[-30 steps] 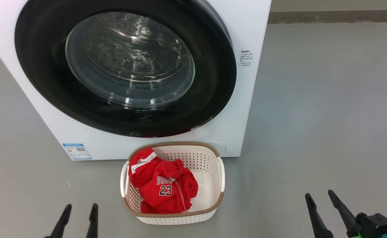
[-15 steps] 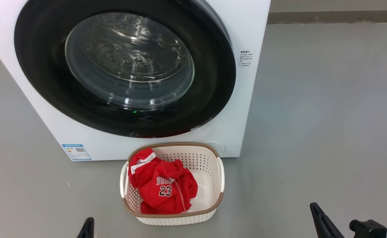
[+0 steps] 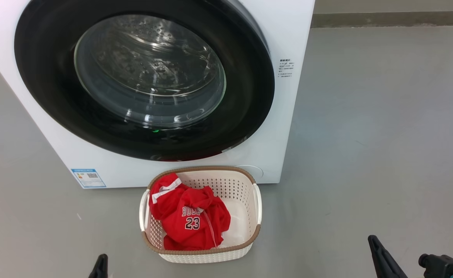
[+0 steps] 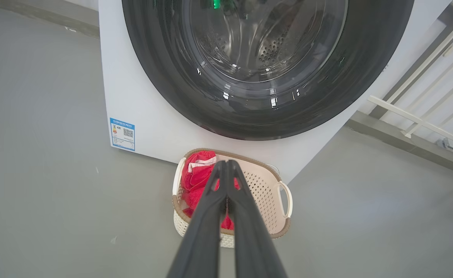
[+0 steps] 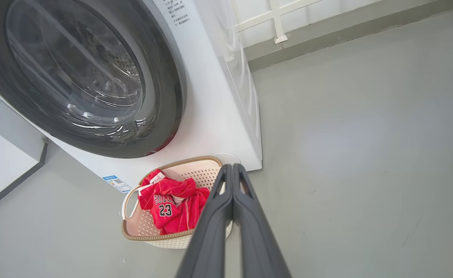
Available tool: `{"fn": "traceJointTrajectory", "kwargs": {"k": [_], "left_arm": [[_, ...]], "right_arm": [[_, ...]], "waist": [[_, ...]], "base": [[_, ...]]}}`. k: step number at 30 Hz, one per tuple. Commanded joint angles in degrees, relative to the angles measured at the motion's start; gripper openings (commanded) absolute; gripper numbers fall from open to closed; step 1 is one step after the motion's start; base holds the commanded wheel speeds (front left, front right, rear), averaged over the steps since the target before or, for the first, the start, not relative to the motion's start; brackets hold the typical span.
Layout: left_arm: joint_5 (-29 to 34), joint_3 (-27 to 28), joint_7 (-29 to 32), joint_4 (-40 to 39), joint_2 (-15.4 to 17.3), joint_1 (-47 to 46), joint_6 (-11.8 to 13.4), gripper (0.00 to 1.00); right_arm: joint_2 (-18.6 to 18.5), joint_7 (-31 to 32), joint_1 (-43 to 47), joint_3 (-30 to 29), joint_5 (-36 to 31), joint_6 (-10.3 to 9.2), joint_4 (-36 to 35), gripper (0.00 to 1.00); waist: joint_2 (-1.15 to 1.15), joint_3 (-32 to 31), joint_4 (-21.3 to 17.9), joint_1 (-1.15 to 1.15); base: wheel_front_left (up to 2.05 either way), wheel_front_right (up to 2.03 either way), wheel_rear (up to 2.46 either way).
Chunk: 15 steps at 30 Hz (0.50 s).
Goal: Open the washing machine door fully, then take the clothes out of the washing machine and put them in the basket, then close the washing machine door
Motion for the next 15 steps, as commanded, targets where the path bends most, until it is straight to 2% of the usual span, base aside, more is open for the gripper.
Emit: {"fn": "traceJointTrajectory", "kwargs": {"k": [1, 15], "left_arm": [[-1.93, 0.86, 0.26, -1.36, 0.44, -2.38, -0.07, 0.0], [-10.58, 1.39, 2.57, -1.44, 0.21, -3.66, -0.12, 0.0]], "right_arm": [[-0.43, 0.45, -2.2, -0.5, 1.93, -0.04, -1.59, 0.0], [-0.16, 2.74, -3.69, -1.43, 9.96, -0.06, -2.01, 0.0]], "waist": [[0.0, 0.0, -0.04, -0.01], [0.0, -0.02, -0.31, -0.01]], "base": [[0.0, 0.0, 0.0], [0.0, 0.0, 0.0]]}}
